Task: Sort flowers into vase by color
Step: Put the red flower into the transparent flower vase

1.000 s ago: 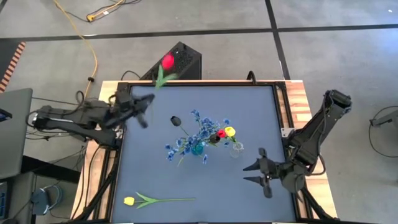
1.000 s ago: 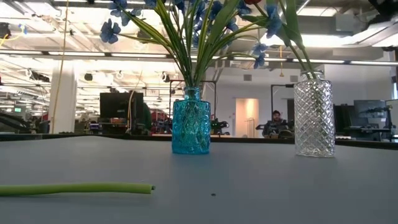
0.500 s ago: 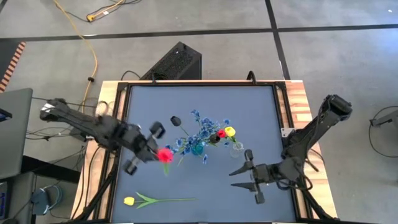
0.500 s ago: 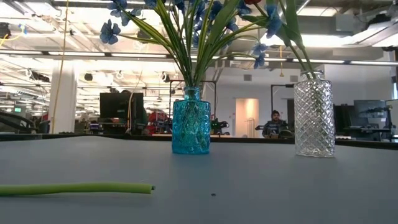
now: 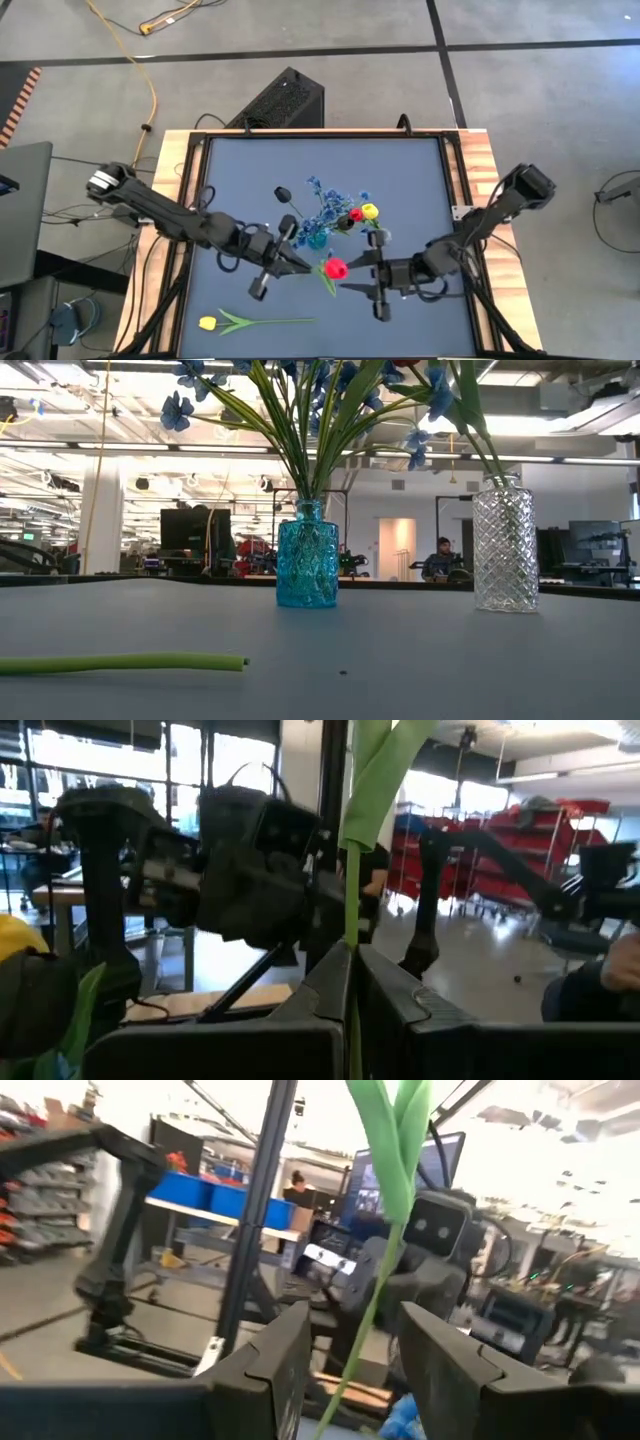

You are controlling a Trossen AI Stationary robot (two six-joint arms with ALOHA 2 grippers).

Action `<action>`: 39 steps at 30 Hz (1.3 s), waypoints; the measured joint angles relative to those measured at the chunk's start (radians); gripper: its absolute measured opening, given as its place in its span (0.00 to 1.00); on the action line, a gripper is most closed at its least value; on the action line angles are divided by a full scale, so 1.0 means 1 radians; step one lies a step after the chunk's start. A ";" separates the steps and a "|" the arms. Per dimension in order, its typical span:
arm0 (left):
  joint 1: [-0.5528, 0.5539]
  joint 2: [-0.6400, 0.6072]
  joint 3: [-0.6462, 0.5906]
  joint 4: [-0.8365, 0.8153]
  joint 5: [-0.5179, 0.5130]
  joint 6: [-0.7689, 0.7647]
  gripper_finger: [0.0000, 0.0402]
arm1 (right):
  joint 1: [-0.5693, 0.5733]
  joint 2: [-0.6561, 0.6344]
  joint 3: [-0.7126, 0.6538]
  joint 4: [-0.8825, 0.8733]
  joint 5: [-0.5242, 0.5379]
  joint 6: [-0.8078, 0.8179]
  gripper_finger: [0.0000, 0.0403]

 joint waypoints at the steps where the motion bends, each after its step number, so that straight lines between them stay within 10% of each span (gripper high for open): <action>1: 0.000 0.008 0.010 -0.009 0.000 0.004 0.00 | -0.006 0.011 0.016 0.000 0.000 -0.015 0.44; 24: 0.004 0.028 0.077 -0.142 -0.068 0.071 0.00 | -0.137 0.079 0.094 -0.014 -0.109 0.052 0.42; 39: 0.006 0.028 0.077 -0.161 -0.136 0.090 0.00 | -0.141 0.067 0.094 -0.053 -0.126 0.043 0.06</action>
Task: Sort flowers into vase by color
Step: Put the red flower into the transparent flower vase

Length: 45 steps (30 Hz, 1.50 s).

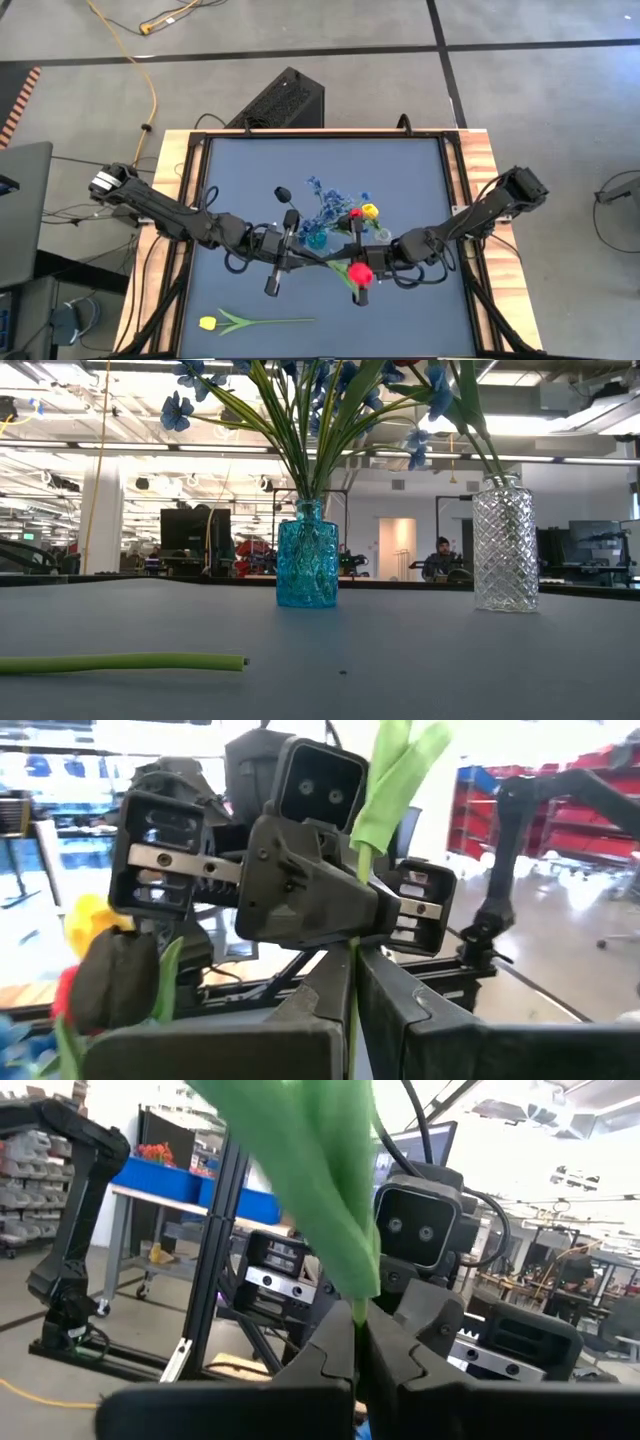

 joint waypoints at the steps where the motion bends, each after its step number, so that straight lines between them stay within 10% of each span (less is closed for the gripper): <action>1: 0.000 0.000 0.000 -0.004 -0.016 -0.002 0.01 | 0.004 -0.011 0.000 -0.019 0.000 0.000 0.06; 16: -0.022 -0.277 0.000 -0.377 -0.048 -0.051 0.25 | 0.206 -0.466 0.000 -0.881 0.317 0.386 0.08; 23: -0.071 -0.368 0.000 -0.549 -0.227 -0.005 0.25 | 0.336 -0.603 -0.062 -1.257 0.701 0.724 0.07; 28: -0.072 -0.375 -0.044 -0.601 -0.352 -0.013 0.25 | 0.373 -0.688 -0.164 -1.288 0.857 0.815 0.08; 45: -0.052 -0.468 -0.129 -0.698 -0.407 -0.067 0.25 | 0.352 -0.757 -0.264 -1.074 0.876 0.694 0.07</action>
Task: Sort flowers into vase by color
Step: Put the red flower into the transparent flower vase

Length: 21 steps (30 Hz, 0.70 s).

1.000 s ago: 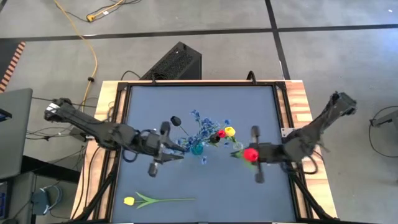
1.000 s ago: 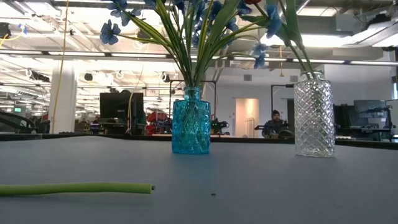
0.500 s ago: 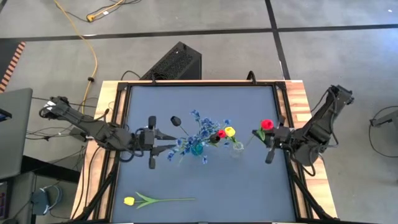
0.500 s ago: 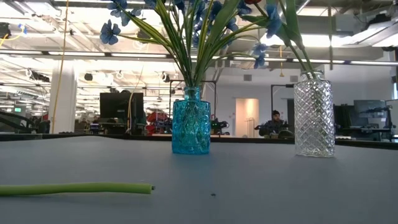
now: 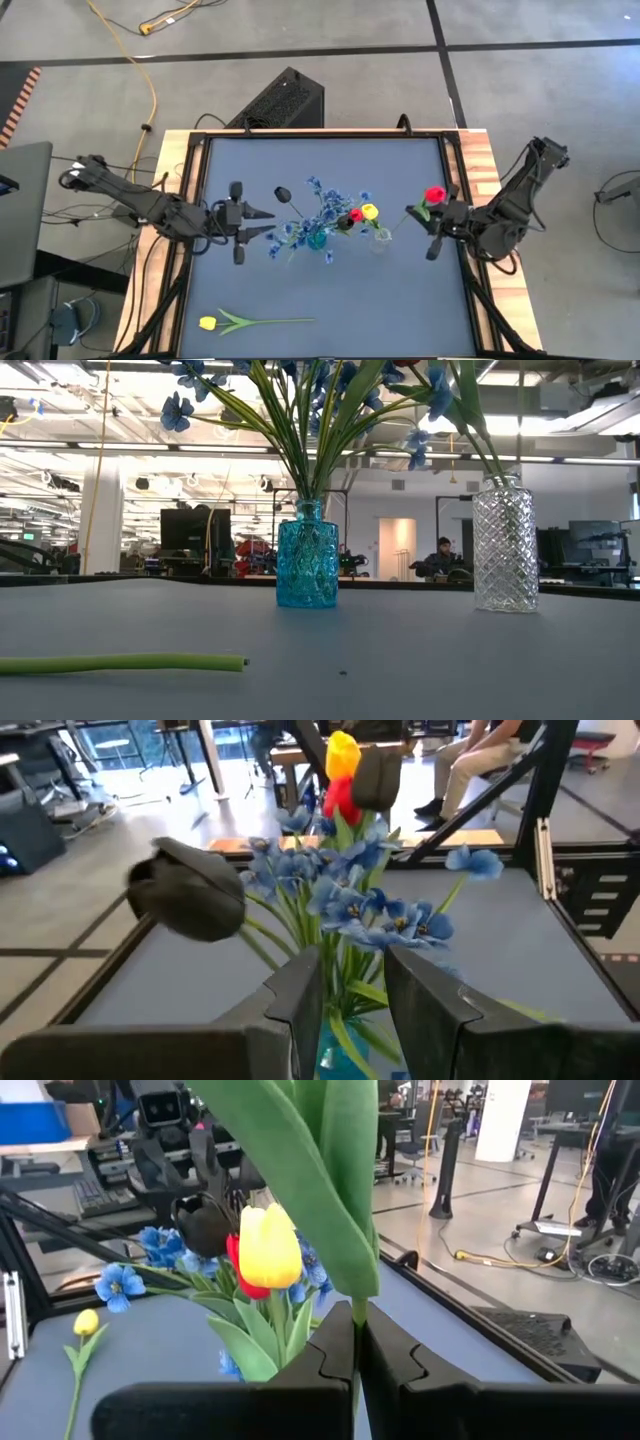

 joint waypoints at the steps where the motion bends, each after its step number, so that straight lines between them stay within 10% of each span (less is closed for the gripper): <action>1: 0.000 -0.012 0.000 -0.012 -0.006 0.002 0.25 | 0.000 0.002 0.000 -0.001 -0.001 -0.001 0.07; 21: 0.000 -0.023 0.000 -0.297 -0.182 -0.162 0.25 | -0.105 0.151 0.000 -0.002 -0.014 0.100 0.08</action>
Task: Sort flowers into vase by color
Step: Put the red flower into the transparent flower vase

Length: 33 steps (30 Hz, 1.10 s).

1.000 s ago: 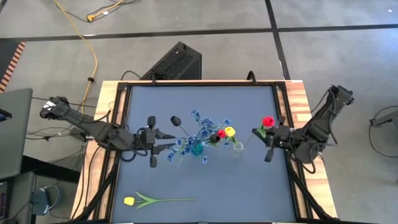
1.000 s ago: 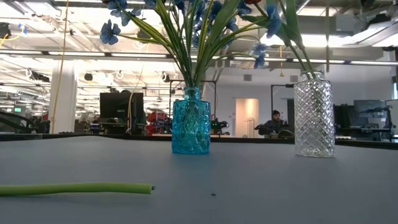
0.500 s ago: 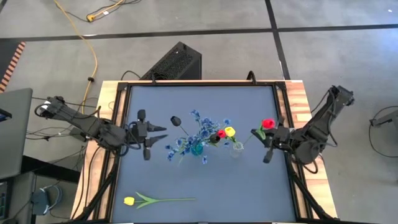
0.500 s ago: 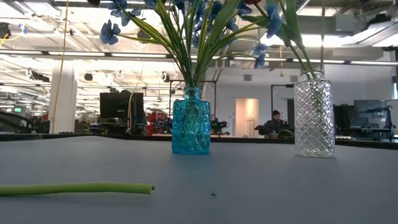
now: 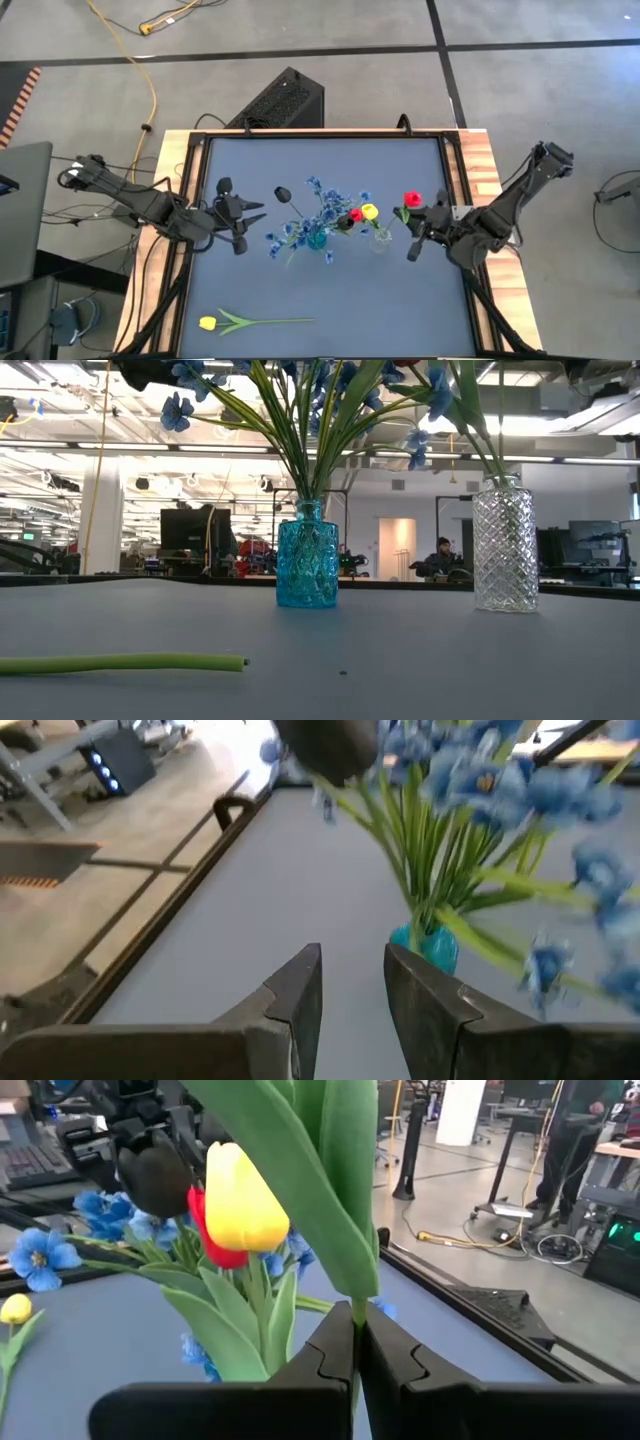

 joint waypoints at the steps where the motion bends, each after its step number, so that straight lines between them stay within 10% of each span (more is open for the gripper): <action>1: 0.000 0.000 0.000 -0.017 0.001 -0.015 0.25 | 0.000 0.008 0.000 0.000 0.000 0.000 0.09; 13: 0.000 0.061 0.000 -0.271 -0.043 -0.328 0.25 | -0.013 0.043 0.000 -0.001 -0.060 0.029 0.21; 21: 0.000 0.197 0.000 -0.273 -0.032 -0.343 0.25 | -0.020 0.035 0.000 -0.002 -0.163 0.030 0.50; 33: 0.000 0.318 0.000 -0.274 0.152 -0.351 0.25 | -0.077 -0.037 0.053 -0.295 -0.334 0.170 0.66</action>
